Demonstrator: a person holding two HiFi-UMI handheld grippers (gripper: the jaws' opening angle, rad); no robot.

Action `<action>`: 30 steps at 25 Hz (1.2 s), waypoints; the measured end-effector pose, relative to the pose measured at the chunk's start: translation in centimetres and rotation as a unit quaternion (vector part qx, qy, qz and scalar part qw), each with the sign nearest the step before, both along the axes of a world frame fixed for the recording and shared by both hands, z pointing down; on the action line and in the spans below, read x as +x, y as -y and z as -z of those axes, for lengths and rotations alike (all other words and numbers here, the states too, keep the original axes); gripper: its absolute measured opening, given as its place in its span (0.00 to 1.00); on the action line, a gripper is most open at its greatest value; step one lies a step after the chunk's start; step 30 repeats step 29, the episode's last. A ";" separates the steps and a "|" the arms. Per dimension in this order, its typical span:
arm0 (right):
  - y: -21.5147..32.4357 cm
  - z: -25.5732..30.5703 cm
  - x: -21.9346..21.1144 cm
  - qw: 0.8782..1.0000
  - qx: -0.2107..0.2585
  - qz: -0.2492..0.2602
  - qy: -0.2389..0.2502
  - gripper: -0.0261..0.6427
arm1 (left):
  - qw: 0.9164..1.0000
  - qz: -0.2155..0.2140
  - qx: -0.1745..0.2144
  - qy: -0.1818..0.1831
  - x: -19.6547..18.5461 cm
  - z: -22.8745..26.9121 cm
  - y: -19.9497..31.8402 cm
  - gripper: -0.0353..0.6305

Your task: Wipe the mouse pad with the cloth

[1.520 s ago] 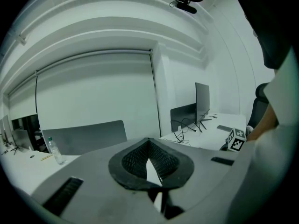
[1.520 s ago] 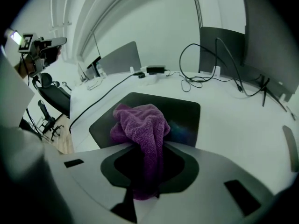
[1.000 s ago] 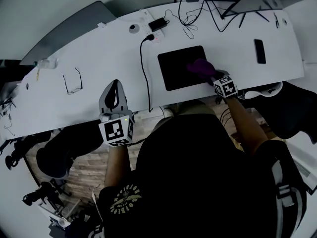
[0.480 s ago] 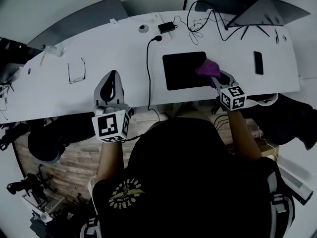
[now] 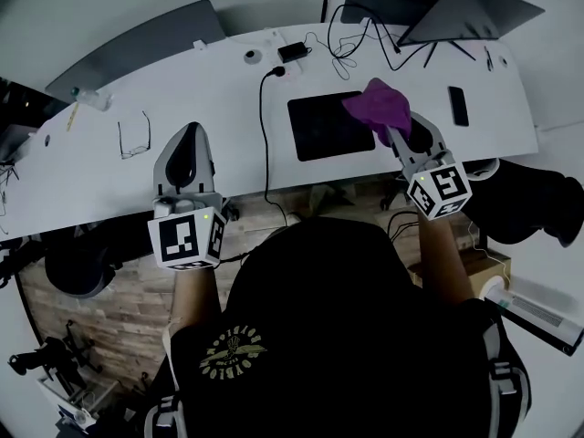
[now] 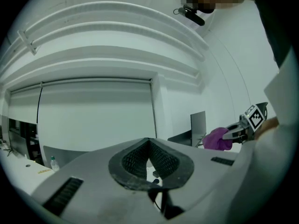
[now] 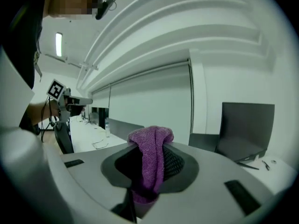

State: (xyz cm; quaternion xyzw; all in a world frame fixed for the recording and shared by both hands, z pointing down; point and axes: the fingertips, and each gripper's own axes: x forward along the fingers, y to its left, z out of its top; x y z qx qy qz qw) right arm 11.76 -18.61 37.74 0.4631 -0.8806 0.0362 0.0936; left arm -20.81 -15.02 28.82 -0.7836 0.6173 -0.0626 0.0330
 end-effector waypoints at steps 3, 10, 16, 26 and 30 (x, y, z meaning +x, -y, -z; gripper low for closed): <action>-1.3 3.8 -0.3 0.999 0.033 -0.002 -0.003 0.17 | 1.000 -0.023 0.001 0.007 1.2 0.4 -0.9 0.06; -3.3 8.1 1.2 0.997 0.069 -0.005 -0.015 0.17 | 0.999 -0.034 -0.017 0.006 2.6 -0.3 -1.3 0.06; -1.7 8.0 3.9 0.998 0.058 0.007 -0.006 0.17 | 1.000 -0.012 -0.010 -0.001 4.8 0.4 -0.3 0.06; 3.2 6.6 8.1 0.998 0.046 0.046 0.005 0.17 | 1.000 0.021 -0.014 0.011 10.2 1.3 1.7 0.06; 4.6 6.0 9.1 0.997 0.049 0.055 0.004 0.17 | 0.999 0.036 -0.023 0.016 10.9 1.0 1.6 0.06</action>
